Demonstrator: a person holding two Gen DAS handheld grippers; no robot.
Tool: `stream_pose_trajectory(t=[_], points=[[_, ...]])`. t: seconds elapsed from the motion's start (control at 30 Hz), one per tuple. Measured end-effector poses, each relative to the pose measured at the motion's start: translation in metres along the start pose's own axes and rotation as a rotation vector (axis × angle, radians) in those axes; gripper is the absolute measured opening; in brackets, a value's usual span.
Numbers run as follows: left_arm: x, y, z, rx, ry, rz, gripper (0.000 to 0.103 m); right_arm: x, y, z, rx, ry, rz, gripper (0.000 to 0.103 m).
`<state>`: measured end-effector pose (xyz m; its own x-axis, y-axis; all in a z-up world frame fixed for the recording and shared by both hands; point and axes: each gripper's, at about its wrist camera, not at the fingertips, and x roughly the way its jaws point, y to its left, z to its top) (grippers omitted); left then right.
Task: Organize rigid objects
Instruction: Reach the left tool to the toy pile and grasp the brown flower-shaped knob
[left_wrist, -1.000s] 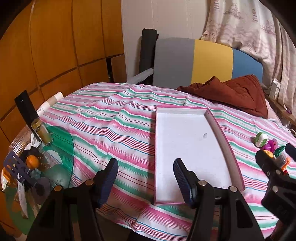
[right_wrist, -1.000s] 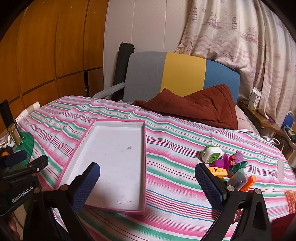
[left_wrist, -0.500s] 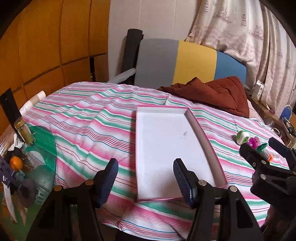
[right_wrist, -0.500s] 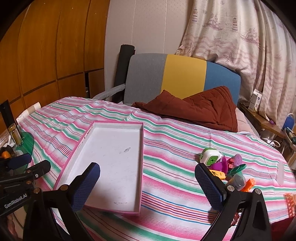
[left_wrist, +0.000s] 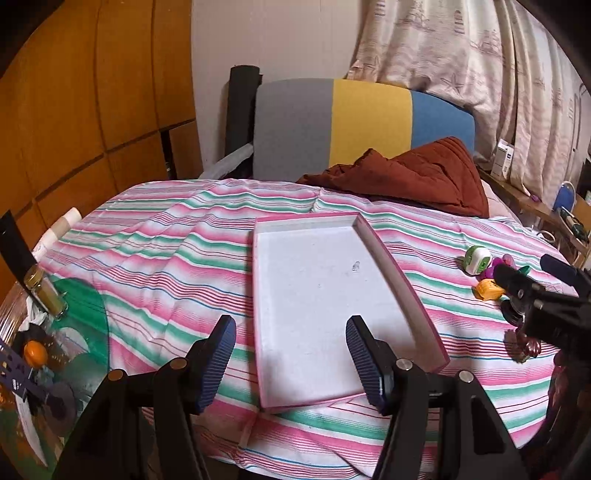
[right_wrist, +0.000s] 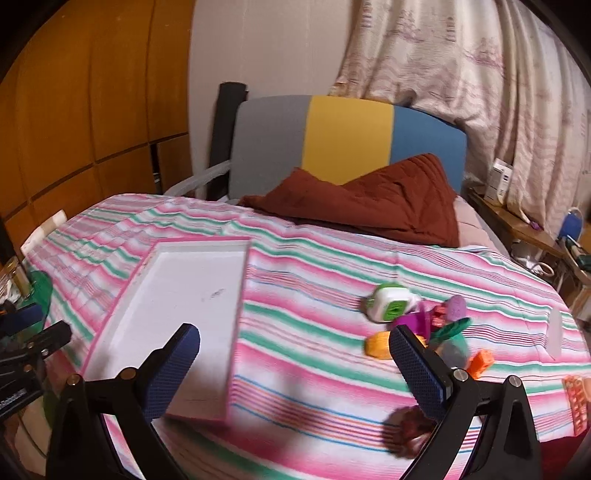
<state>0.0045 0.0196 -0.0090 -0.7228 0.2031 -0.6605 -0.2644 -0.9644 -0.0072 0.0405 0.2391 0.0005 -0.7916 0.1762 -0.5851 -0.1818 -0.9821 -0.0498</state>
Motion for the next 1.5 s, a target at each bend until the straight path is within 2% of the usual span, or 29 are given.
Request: stream_pose_trajectory(t=[0.27,0.5,0.6,0.77,0.83,0.9,1.0,1.03,1.2,1.33,1.4,1.47,1.5], points=[[0.004,-0.021,0.003,0.052,0.012,-0.054,0.065,0.005,-0.064,0.008,0.081,0.032,-0.055,0.103],[0.009,-0.039,0.01,0.082,0.026,-0.119,0.07,0.008,-0.138,0.011,0.188,0.042,-0.112,0.103],[0.015,-0.05,0.014,0.098,0.06,-0.162,0.07,0.011,-0.175,0.008,0.239,0.04,-0.137,0.103],[0.027,-0.08,0.02,0.13,0.14,-0.274,0.07,0.012,-0.232,-0.006,0.365,0.026,-0.185,0.103],[0.03,-0.1,0.023,0.161,0.165,-0.341,0.07,0.013,-0.248,-0.013,0.446,0.042,-0.18,0.103],[0.037,-0.118,0.025,0.188,0.203,-0.401,0.07,0.011,-0.261,-0.017,0.538,0.021,-0.131,0.103],[0.048,-0.155,0.022,0.244,0.271,-0.509,0.068,0.009,-0.267,-0.02,0.592,0.019,-0.128,0.103],[0.054,-0.172,0.018,0.268,0.312,-0.576,0.068,0.009,-0.27,-0.021,0.611,0.016,-0.122,0.103],[0.067,-0.23,0.002,0.369,0.386,-0.728,0.068,0.009,-0.279,-0.026,0.683,0.013,-0.085,0.103],[0.067,-0.265,-0.003,0.448,0.406,-0.76,0.066,0.008,-0.282,-0.029,0.708,0.007,-0.071,0.103],[0.065,-0.278,-0.006,0.488,0.38,-0.735,0.06,0.01,-0.284,-0.03,0.719,0.013,-0.061,0.103],[0.064,-0.294,-0.011,0.537,0.36,-0.721,0.049,0.011,-0.285,-0.03,0.729,0.02,-0.051,0.103],[0.067,-0.299,-0.014,0.546,0.352,-0.713,0.048,0.012,-0.286,-0.03,0.733,0.021,-0.047,0.103]])
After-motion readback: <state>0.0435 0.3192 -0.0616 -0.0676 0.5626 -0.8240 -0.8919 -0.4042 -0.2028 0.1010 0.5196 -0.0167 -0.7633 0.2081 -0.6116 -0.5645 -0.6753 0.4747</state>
